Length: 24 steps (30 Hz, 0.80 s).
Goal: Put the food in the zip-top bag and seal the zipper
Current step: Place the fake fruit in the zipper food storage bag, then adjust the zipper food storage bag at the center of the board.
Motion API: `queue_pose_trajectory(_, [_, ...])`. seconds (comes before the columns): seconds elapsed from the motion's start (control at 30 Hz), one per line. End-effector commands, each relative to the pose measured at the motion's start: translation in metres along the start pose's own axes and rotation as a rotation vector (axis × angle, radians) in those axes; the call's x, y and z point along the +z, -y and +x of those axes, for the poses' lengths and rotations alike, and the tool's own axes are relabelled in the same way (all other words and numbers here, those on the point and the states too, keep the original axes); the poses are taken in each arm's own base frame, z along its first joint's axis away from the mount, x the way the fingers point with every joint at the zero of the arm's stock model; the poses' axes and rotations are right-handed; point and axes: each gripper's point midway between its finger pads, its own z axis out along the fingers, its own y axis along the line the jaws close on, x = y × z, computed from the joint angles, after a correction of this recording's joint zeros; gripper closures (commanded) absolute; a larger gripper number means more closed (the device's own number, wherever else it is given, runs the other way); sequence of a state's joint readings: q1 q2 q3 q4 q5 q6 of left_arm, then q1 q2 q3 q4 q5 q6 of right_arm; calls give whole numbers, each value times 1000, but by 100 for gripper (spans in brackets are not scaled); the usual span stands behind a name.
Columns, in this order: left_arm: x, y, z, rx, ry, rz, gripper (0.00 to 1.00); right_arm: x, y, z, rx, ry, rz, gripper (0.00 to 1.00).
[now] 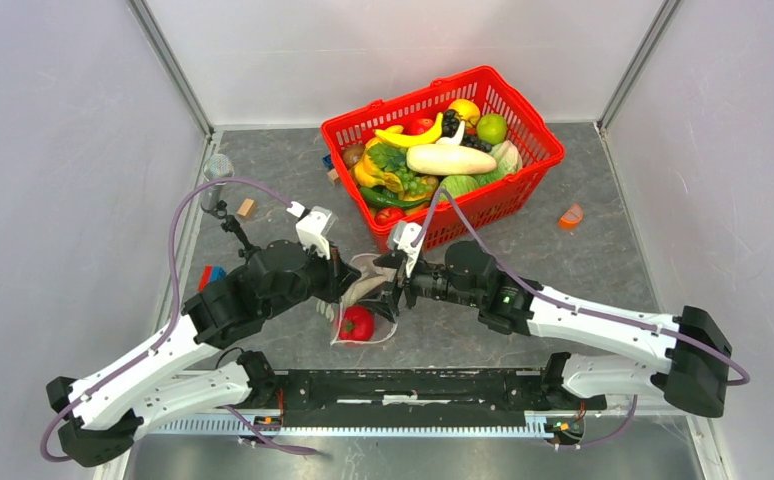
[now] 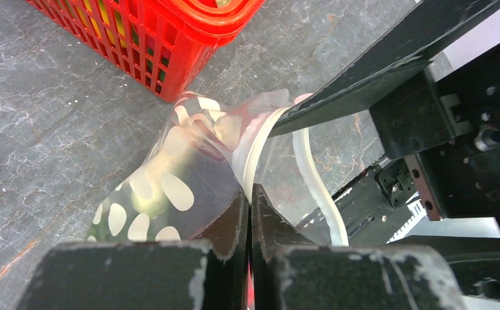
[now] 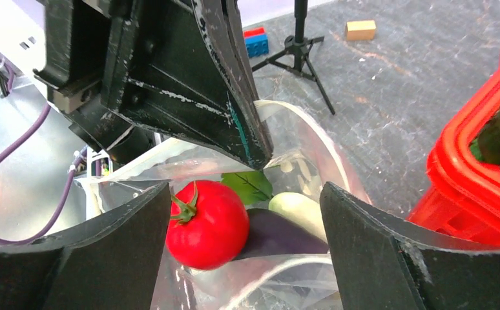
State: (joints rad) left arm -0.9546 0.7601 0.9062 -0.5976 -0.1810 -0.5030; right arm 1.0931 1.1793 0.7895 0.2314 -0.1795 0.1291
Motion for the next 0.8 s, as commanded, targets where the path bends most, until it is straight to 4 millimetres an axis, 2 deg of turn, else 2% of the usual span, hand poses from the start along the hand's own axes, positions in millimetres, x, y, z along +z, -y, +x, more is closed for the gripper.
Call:
queue_pose_trajectory(0.0, [-17, 18, -34, -84, 92, 56, 98, -13, 2, -42, -49, 127, 32, 11])
queue_pose_trajectory(0.17, [-27, 30, -49, -116, 104, 95, 98, -35, 0, -74, -85, 214, 47, 11])
queue_pose_trajectory(0.33, [-38, 38, -61, -151, 90, 101, 98, -64, 15, -105, -113, 283, 163, 11])
queue_pose_trajectory(0.37, [-36, 34, -58, -144, 77, 77, 98, -71, 20, -110, -113, 301, 199, 10])
queue_pose_trajectory(0.43, [-19, 12, -42, -127, 42, -35, 98, -85, 24, -117, -111, 338, 237, 10])
queue_pose_trajectory(0.47, [-11, 6, -33, -145, 8, -60, 98, -89, 27, -116, -99, 343, 255, 10])
queue_pose_trajectory(0.5, [-5, 9, -25, -166, -29, -41, 98, -92, 30, -115, -77, 337, 278, 10])
queue_pose_trajectory(0.6, [8, 19, -19, -205, -53, 12, 98, -92, 30, -99, -15, 255, 285, 10])
queue_pose_trajectory(0.7, [11, 15, -24, -202, -31, -17, 98, -88, 30, -70, 88, 158, 294, 11])
queue_pose_trajectory(0.77, [11, 14, -30, -199, -13, -29, 98, -87, 21, -54, 157, 140, 251, 12])
